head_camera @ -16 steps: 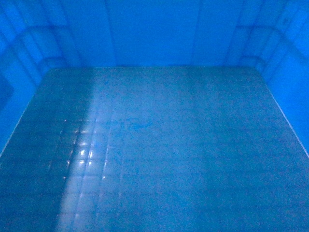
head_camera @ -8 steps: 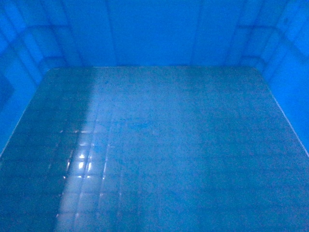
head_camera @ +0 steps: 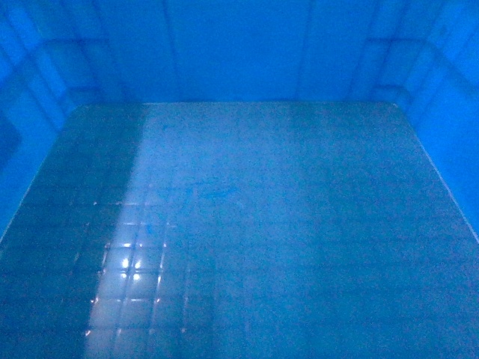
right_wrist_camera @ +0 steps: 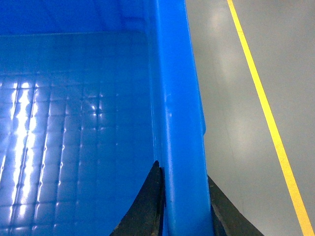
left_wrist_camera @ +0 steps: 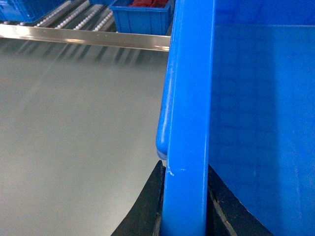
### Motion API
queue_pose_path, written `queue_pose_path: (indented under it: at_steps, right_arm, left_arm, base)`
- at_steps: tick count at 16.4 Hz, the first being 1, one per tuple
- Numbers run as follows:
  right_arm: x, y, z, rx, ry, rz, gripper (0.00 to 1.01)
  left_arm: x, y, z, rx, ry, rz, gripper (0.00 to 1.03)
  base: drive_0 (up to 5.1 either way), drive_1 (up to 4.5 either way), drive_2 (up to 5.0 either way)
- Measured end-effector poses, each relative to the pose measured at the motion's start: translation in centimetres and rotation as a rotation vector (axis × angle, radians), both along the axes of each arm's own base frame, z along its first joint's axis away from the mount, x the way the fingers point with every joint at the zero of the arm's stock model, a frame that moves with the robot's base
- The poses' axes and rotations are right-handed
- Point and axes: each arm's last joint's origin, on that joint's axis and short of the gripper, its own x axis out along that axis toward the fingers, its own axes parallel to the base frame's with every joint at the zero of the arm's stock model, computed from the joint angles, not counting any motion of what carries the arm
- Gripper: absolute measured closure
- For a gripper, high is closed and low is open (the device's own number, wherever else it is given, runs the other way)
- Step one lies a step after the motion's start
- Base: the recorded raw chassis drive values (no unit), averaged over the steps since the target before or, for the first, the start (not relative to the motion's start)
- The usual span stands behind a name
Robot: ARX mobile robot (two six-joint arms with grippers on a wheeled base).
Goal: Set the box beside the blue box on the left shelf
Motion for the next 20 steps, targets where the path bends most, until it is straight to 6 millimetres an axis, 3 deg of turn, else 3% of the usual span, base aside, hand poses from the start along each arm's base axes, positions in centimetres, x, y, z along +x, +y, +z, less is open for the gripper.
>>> queue_pose_path:
  at_steps: [20]
  right_arm:
    - [-0.01,0.0,-0.02,0.0,0.002,0.0,0.9]
  left_arm:
    - [-0.01,0.0,0.01,-0.001,-0.001,0.0,0.89]
  base:
    - [0.0,4.11,-4.1]
